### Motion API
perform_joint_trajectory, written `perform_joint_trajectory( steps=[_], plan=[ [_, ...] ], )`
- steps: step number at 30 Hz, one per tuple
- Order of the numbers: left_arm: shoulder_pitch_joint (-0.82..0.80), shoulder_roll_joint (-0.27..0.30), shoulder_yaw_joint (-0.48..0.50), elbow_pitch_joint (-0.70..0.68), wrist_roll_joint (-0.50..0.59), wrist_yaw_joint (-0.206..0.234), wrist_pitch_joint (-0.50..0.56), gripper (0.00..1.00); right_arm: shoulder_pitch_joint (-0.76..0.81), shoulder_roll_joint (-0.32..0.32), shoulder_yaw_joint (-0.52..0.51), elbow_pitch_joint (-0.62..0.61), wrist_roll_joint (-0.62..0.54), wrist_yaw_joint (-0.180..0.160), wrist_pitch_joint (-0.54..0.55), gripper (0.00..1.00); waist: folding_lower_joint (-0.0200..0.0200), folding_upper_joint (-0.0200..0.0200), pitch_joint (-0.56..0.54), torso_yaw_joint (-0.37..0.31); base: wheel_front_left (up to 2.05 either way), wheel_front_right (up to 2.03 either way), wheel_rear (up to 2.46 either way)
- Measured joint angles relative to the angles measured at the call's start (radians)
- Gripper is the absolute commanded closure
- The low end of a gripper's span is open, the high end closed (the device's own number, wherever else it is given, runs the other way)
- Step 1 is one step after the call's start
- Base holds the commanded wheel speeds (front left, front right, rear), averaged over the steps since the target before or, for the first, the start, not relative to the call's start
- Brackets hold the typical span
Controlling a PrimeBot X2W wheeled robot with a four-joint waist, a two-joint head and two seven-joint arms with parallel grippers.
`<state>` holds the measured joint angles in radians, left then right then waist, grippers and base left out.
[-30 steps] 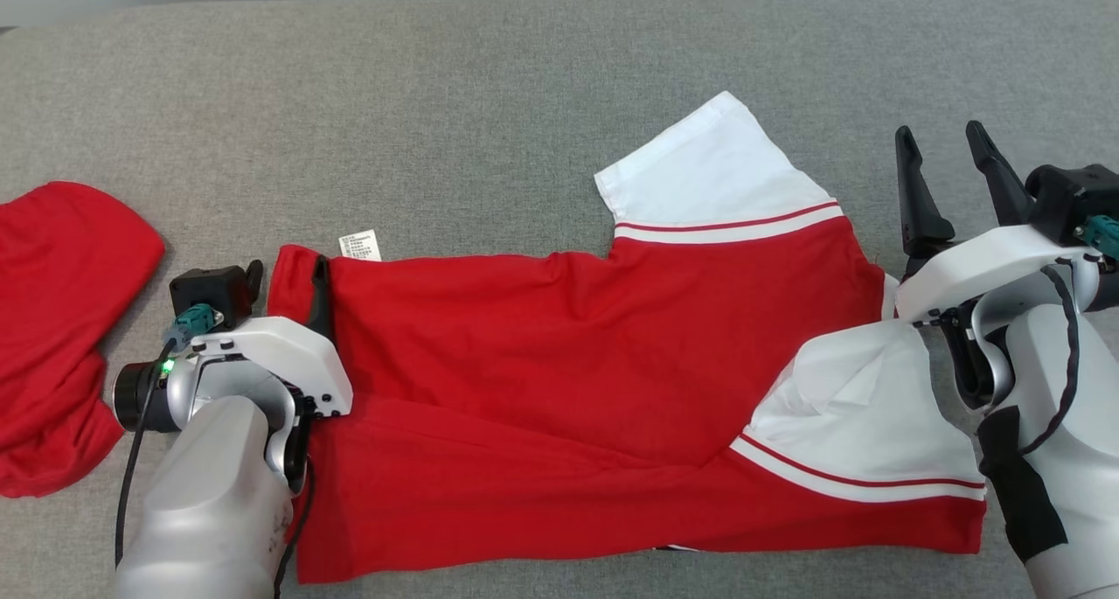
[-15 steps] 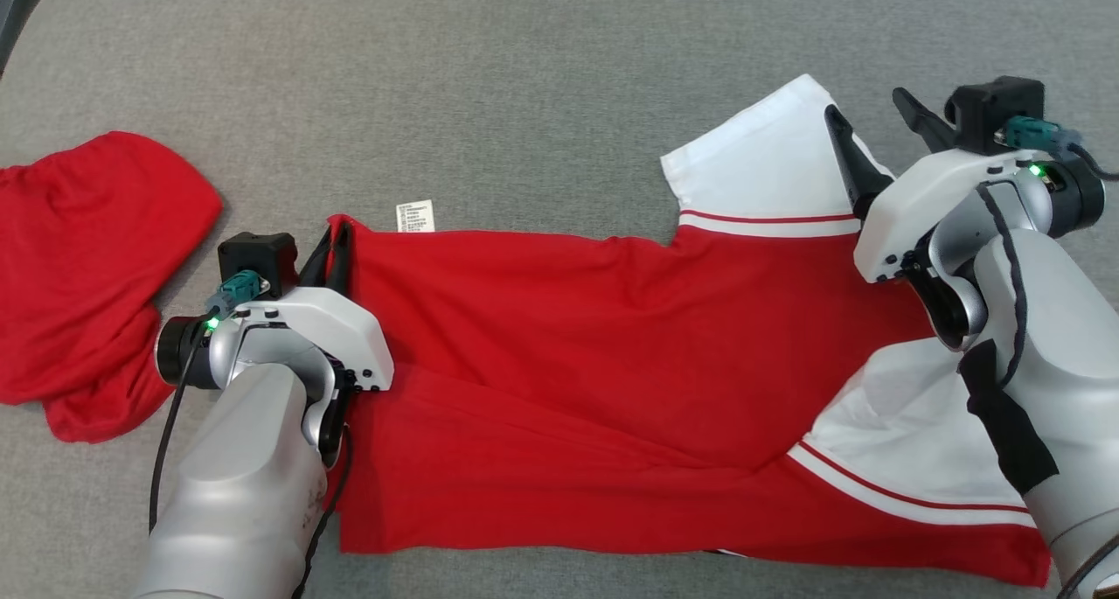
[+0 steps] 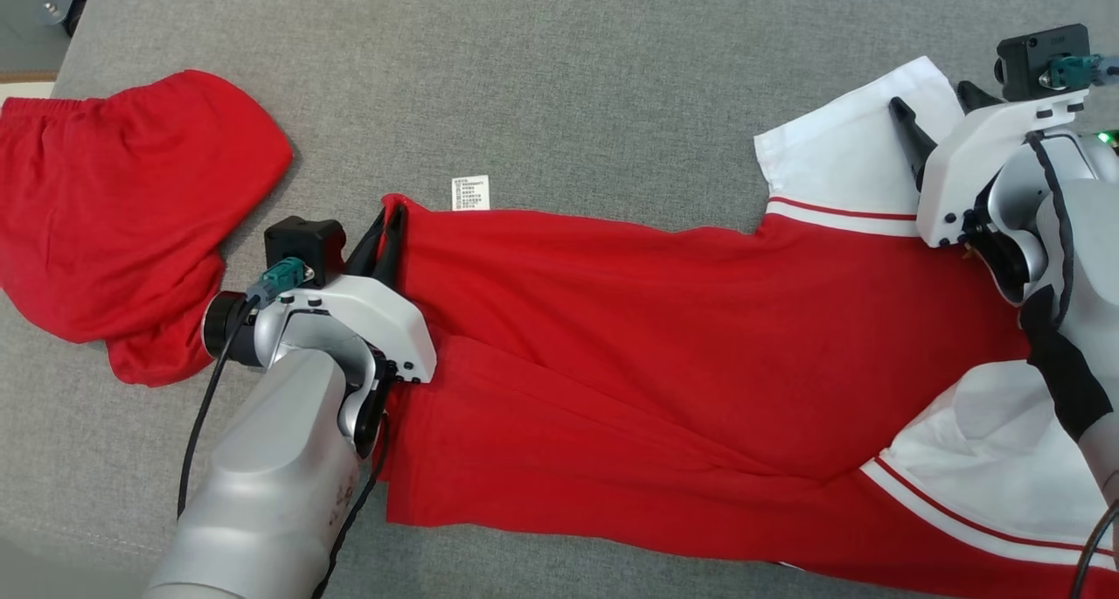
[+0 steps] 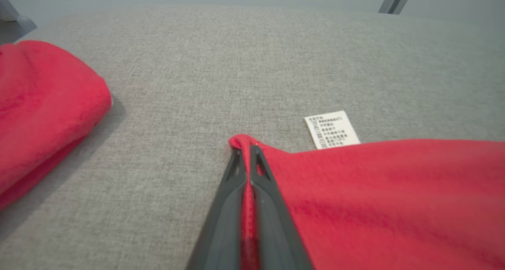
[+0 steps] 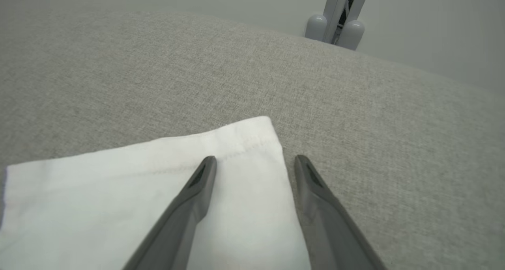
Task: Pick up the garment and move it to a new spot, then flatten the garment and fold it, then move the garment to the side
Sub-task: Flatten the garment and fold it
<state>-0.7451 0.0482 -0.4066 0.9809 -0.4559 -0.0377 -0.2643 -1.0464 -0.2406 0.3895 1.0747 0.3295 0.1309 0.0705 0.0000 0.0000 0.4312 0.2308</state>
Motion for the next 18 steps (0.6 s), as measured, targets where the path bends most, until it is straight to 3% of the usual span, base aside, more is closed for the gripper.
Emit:
perform_joint_trajectory(
  steps=[5, 6, 7, 9, 10, 18],
  plan=[
    [-0.011, 0.0, -0.03, -0.008, -0.024, 0.013, 0.0, 1.0, -0.021, 0.003, 0.001, 0.046, 0.004, 0.0, 0.001, 0.0, 0.0001, 0.0, 0.01, 0.008, 0.0, 0.0, 0.0],
    [-0.014, 0.0, -0.035, -0.01, -0.027, 0.016, 0.0, 1.0, -0.025, 0.002, 0.003, 0.053, 0.004, 0.0, 0.0, 0.3, 0.0, 0.0, 0.012, 0.009, 0.0, 0.0, 0.0],
    [-0.018, 0.0, -0.039, -0.013, -0.029, 0.021, 0.0, 1.0, -0.028, 0.001, 0.004, 0.059, 0.004, 0.0, -0.003, 0.54, 0.0, 0.0, 0.012, 0.009, 0.0, 0.0, 0.0],
    [-0.02, 0.0, -0.044, -0.016, -0.033, 0.023, 0.0, 1.0, -0.031, 0.0, 0.009, 0.07, 0.004, 0.0, -0.014, 0.94, 0.0, 0.0, 0.013, 0.009, 0.0, 0.0, 0.0],
    [-0.02, 0.0, -0.045, -0.016, -0.036, 0.025, 0.0, 1.0, -0.033, -0.001, 0.012, 0.075, 0.004, 0.0, -0.022, 1.0, 0.0, 0.0, 0.014, 0.008, 0.0, 0.0, 0.0],
    [-0.022, 0.001, -0.013, -0.042, -0.005, 0.048, 0.0, 1.0, -0.059, -0.058, -0.04, 0.144, -0.038, 0.001, -0.206, 1.0, 0.0, 0.0, 0.008, 0.004, 0.0, 0.0, 0.0]
  ],
)
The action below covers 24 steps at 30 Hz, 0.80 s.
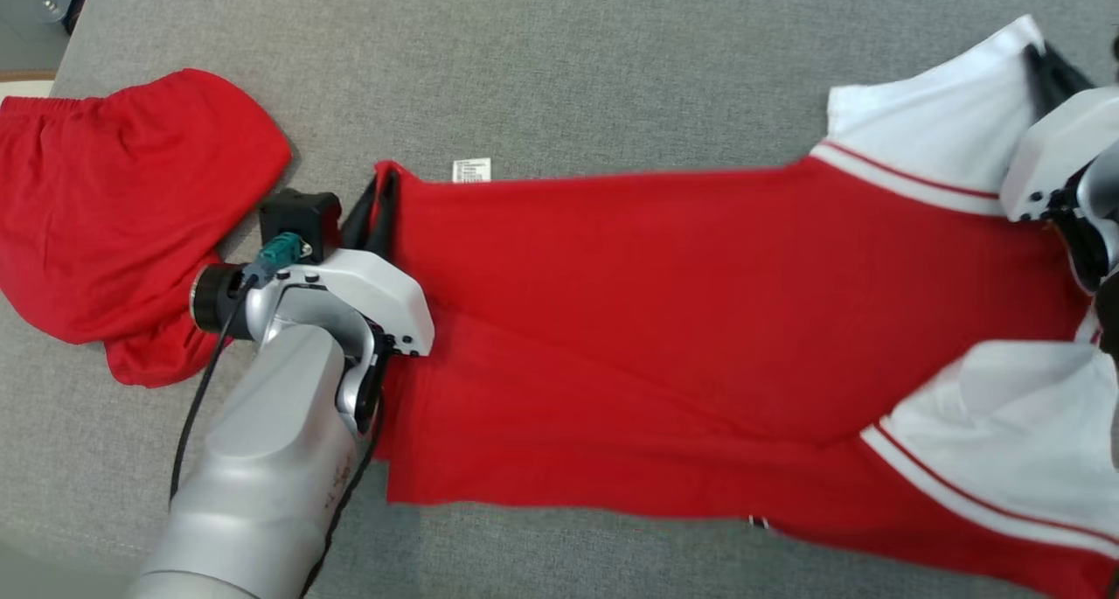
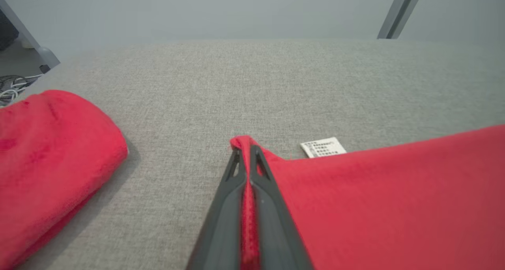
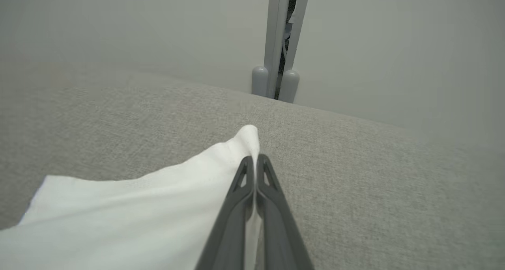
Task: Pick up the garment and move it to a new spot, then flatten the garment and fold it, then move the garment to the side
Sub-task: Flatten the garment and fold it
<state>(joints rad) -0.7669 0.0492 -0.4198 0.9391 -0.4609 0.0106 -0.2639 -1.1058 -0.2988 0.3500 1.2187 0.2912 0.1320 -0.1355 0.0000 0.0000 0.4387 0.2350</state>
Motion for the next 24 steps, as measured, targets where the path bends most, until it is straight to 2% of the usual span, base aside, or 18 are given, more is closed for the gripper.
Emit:
perform_joint_trajectory(
  steps=[4, 10, 15, 24],
  plan=[
    [0.0, 0.019, 0.029, -0.039, 0.04, 0.008, 0.0, 1.0, -0.021, -0.007, -0.056, 0.028, -0.04, 0.0, -0.082, 1.0, 0.0, 0.0, -0.014, -0.015, 0.0, 0.0, 0.0],
    [0.002, 0.036, 0.068, -0.082, 0.091, -0.002, 0.0, 1.0, -0.023, 0.002, -0.132, 0.037, -0.074, 0.0, -0.121, 1.0, 0.0, -0.0001, -0.048, -0.052, 0.0, 0.0, 0.0],
    [0.048, 0.055, 0.099, -0.088, 0.122, -0.036, 0.0, 1.0, 0.066, 0.055, -0.167, -0.113, -0.089, 0.0, -0.126, 1.0, 0.0, 0.0, -0.095, -0.1, 0.0, 0.0, 0.0],
    [0.176, 0.08, 0.161, -0.103, 0.153, -0.055, 0.0, 1.0, 0.392, 0.104, -0.197, -0.394, -0.044, -0.001, -0.126, 1.0, 0.0, 0.0, -0.192, -0.157, 0.0, 0.0, 0.0]
  ],
)
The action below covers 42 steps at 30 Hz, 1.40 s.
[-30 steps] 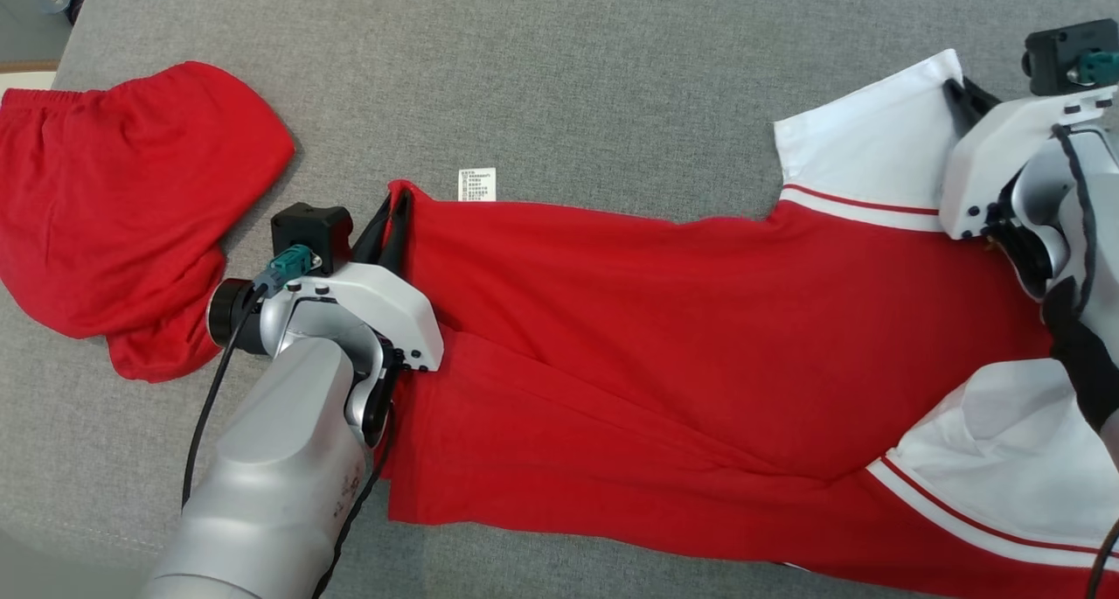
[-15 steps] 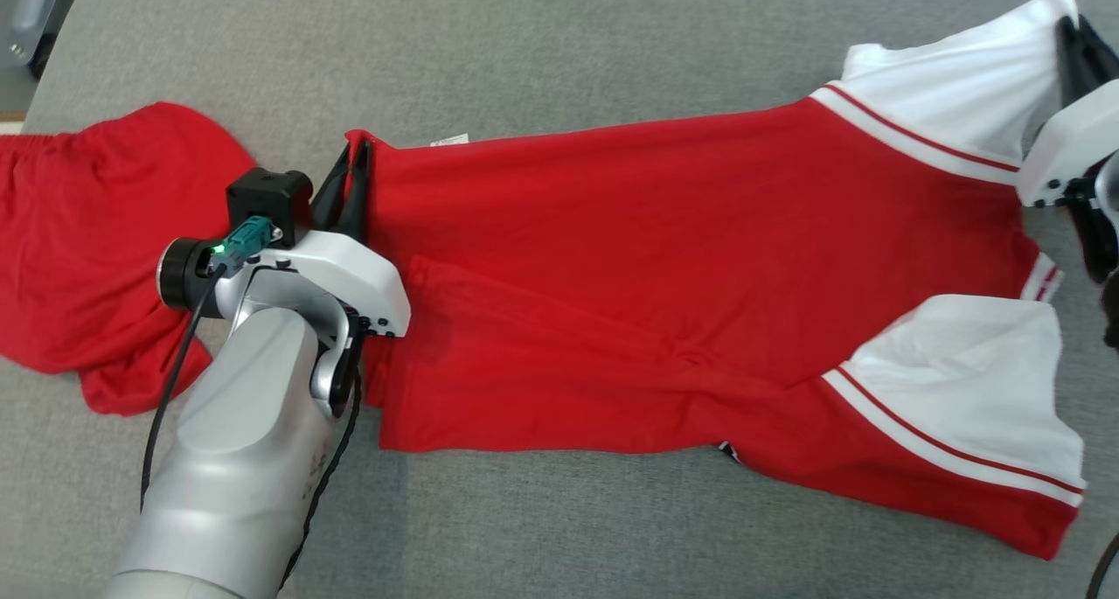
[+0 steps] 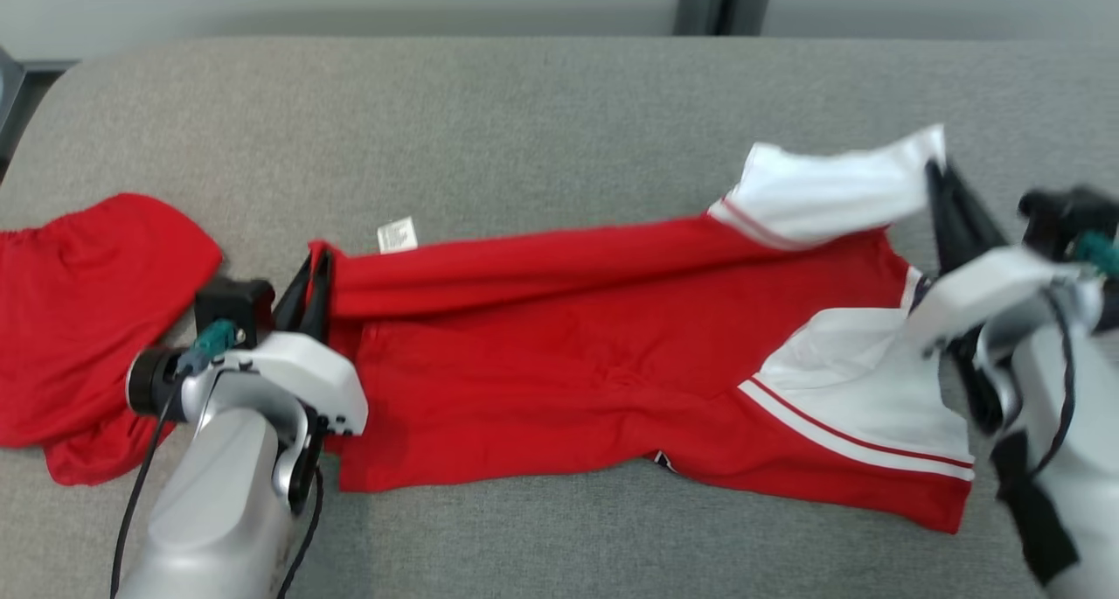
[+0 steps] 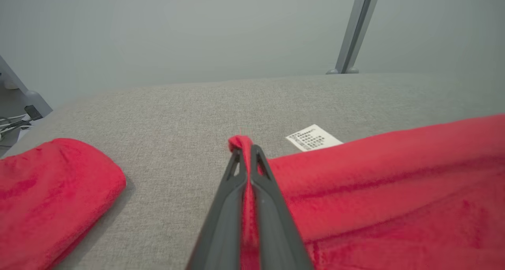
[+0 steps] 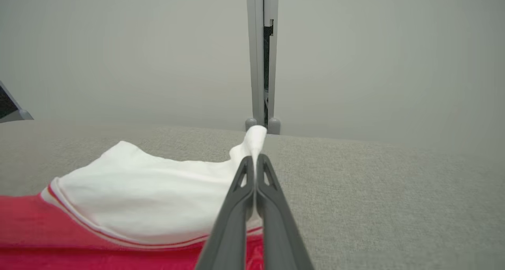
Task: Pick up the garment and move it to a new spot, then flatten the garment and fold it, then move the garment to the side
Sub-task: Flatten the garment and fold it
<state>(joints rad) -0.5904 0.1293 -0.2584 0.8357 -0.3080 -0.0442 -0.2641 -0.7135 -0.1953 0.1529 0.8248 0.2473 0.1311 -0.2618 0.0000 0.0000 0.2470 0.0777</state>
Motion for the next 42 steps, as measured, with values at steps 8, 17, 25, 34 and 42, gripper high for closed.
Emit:
perform_joint_trajectory(
  steps=[8, 17, 25, 34, 42],
  plan=[
    [0.124, -0.015, 0.033, -0.015, 0.026, 0.002, 0.0, 1.0, 0.255, 0.045, -0.022, -0.1, 0.034, 0.0, 0.0, 1.0, 0.0, 0.0, -0.076, -0.03, 0.0, 0.0, 0.0],
    [0.252, -0.048, 0.089, -0.028, 0.026, 0.019, 0.0, 1.0, 0.344, 0.079, -0.061, -0.07, 0.04, 0.0, 0.0, 1.0, 0.0, 0.0, -0.12, -0.038, 0.0, 0.0, 0.0],
    [0.356, -0.064, 0.15, -0.119, 0.055, 0.05, 0.001, 0.0, 0.365, 0.108, -0.117, -0.006, 0.1, 0.0, -0.001, 0.0, 0.0, 0.0, -0.148, -0.023, 0.0, 0.0, 0.0],
    [0.492, -0.078, 0.203, -0.228, 0.091, 0.062, 0.0, 0.0, 0.382, 0.128, -0.158, 0.014, 0.072, 0.0, -0.002, 0.0, 0.0, 0.0, -0.171, 0.0, 0.0, 0.0, 0.0],
    [0.489, -0.081, 0.173, -0.228, 0.087, 0.047, 0.0, 0.0, 0.307, 0.132, -0.176, 0.188, 0.05, 0.0, 0.016, 0.0, 0.0, 0.0001, -0.152, 0.04, 0.0, 0.0, 0.0]
  ],
)
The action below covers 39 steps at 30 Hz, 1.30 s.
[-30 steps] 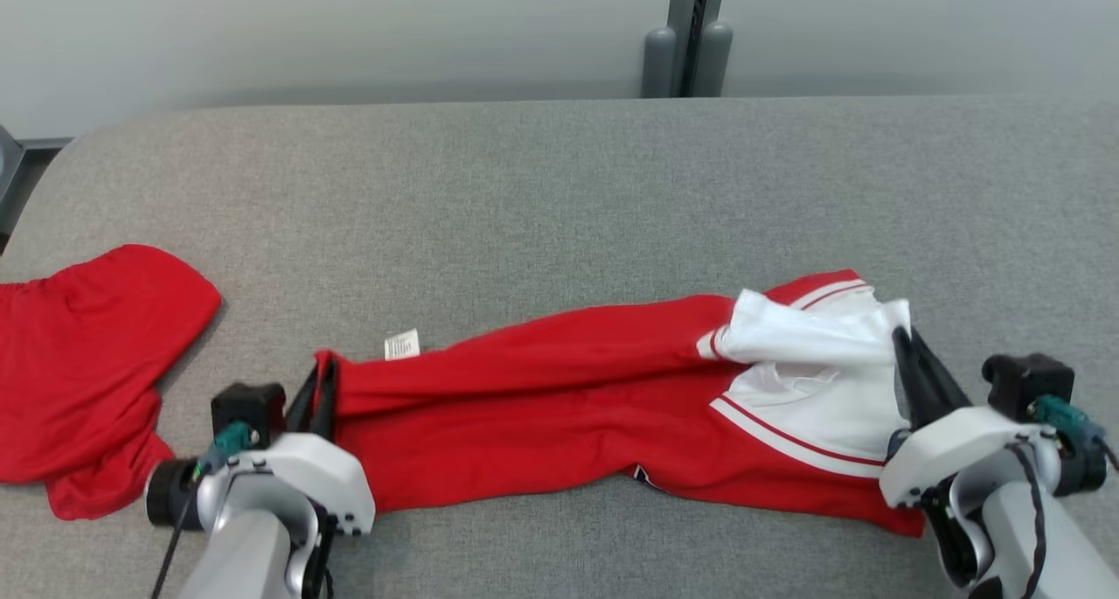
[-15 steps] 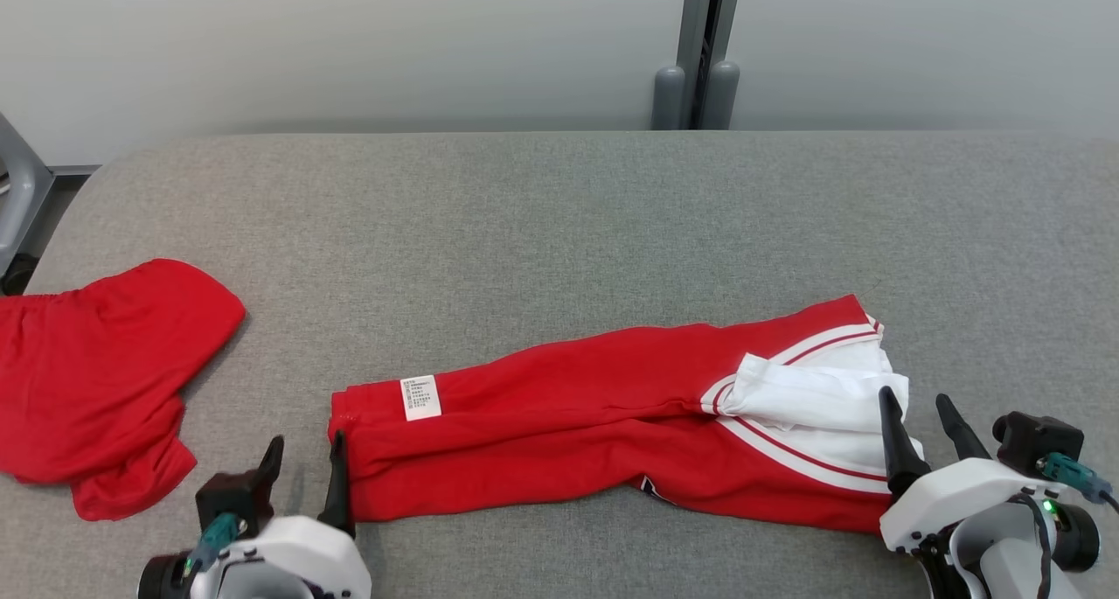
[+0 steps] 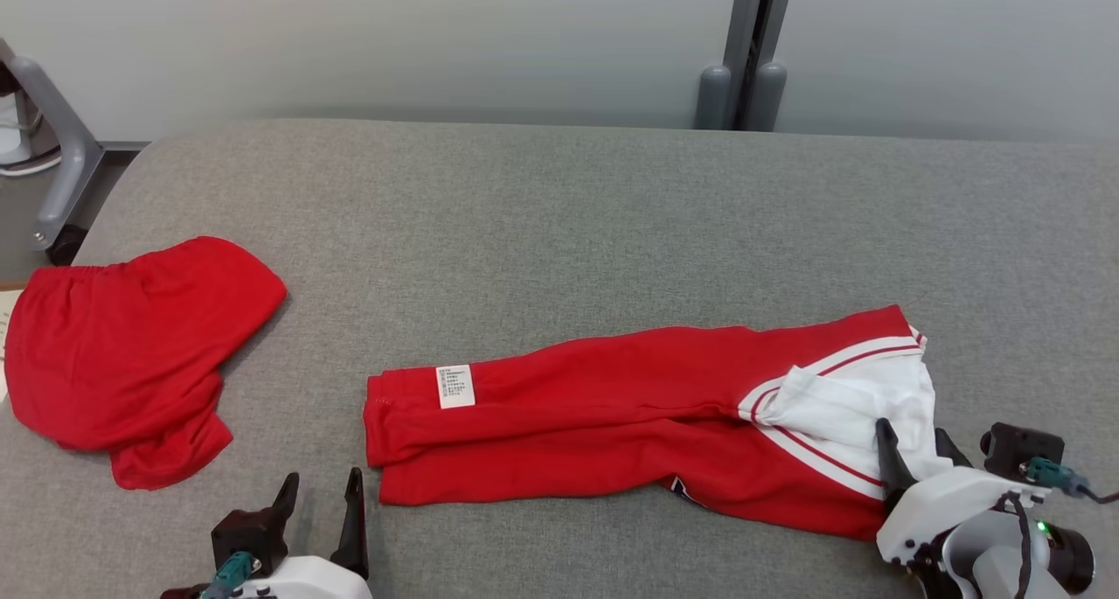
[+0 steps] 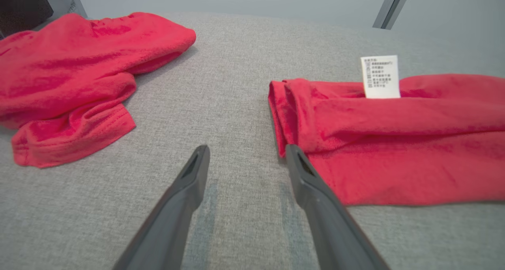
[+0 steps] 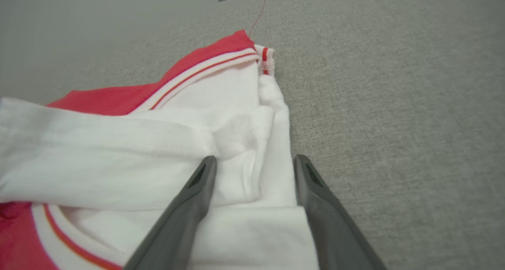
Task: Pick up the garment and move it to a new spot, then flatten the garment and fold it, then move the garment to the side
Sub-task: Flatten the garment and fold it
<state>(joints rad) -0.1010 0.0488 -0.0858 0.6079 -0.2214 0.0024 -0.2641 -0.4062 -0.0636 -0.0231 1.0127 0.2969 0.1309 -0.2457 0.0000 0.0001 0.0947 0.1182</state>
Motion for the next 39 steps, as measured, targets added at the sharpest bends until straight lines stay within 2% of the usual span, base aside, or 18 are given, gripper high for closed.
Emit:
perform_joint_trajectory(
  steps=[6, 7, 8, 9, 10, 16, 19, 23, 28, 31, 37, 39],
  plan=[
    [-0.012, 0.0, -0.012, -0.011, -0.007, 0.003, 0.0, 0.0, -0.043, 0.0, 0.039, 0.053, 0.058, -0.001, 0.003, 0.0, 0.0, 0.0, 0.021, 0.015, 0.0, 0.0, 0.0],
    [-0.014, 0.0, -0.014, -0.011, -0.007, 0.003, 0.0, 0.0, -0.05, -0.001, 0.049, 0.06, 0.065, -0.002, 0.003, 0.03, 0.0, 0.0, 0.024, 0.016, 0.0, 0.0, 0.0],
    [-0.016, 0.0, -0.015, -0.012, -0.008, 0.002, 0.0, 0.0, -0.056, -0.001, 0.057, 0.064, 0.076, -0.002, 0.003, 0.4, 0.0, 0.0, 0.027, 0.016, 0.0, 0.0, 0.0],
    [-0.021, 0.0, -0.014, -0.013, -0.008, 0.002, 0.0, 0.0, -0.061, -0.001, 0.063, 0.063, 0.088, -0.002, 0.001, 0.6, 0.0, 0.0, 0.031, 0.016, 0.0, 0.0, 0.0],
    [-0.027, 0.0, -0.015, -0.014, -0.008, 0.002, 0.0, 0.0, -0.065, -0.001, 0.073, 0.063, 0.087, -0.002, -0.002, 1.0, 0.0, 0.0, 0.035, 0.016, 0.0, 0.0, 0.0],
    [-0.036, 0.001, -0.024, -0.021, -0.007, -0.01, 0.0, 0.0, -0.078, -0.012, 0.051, 0.065, 0.114, 0.003, -0.013, 1.0, 0.0, 0.0, 0.043, 0.012, 0.0, 0.0, 0.0],
    [-0.041, -0.001, -0.024, -0.019, 0.003, -0.012, 0.0, 0.0, -0.082, -0.041, 0.015, 0.052, 0.118, 0.003, -0.015, 1.0, 0.0, 0.0, 0.043, 0.004, 0.0, 0.0, 0.0],
    [-0.044, -0.001, -0.012, -0.018, 0.01, -0.012, 0.0, 0.0, -0.073, -0.08, -0.065, -0.019, 0.113, 0.001, -0.016, 1.0, 0.0, 0.0, 0.038, -0.012, 0.0, 0.0, 0.0],
    [-0.043, -0.001, -0.022, -0.013, -0.004, -0.019, 0.0, 0.0, -0.04, -0.083, -0.119, -0.118, 0.073, 0.0, -0.016, 1.0, 0.0, 0.0, 0.029, -0.039, 0.0, 0.0, 0.0],
    [-0.04, -0.001, -0.039, -0.01, -0.02, -0.019, 0.0, 0.0, -0.027, -0.06, -0.084, -0.195, 0.062, 0.0, -0.016, 1.0, 0.0, 0.0, 0.02, -0.055, 0.0, 0.0, 0.0],
    [-0.025, -0.001, -0.079, 0.006, -0.037, -0.016, 0.0, 0.0, 0.014, -0.024, 0.05, -0.315, 0.096, 0.0, -0.016, 1.0, 0.0, 0.0, -0.013, -0.072, 0.0, 0.0, 0.0],
    [-0.016, -0.001, -0.099, 0.01, -0.047, -0.01, 0.0, 0.0, 0.043, -0.01, 0.146, -0.348, 0.136, 0.0, -0.014, 1.0, 0.0, 0.0, -0.032, -0.067, 0.0, 0.0, 0.0]
  ],
)
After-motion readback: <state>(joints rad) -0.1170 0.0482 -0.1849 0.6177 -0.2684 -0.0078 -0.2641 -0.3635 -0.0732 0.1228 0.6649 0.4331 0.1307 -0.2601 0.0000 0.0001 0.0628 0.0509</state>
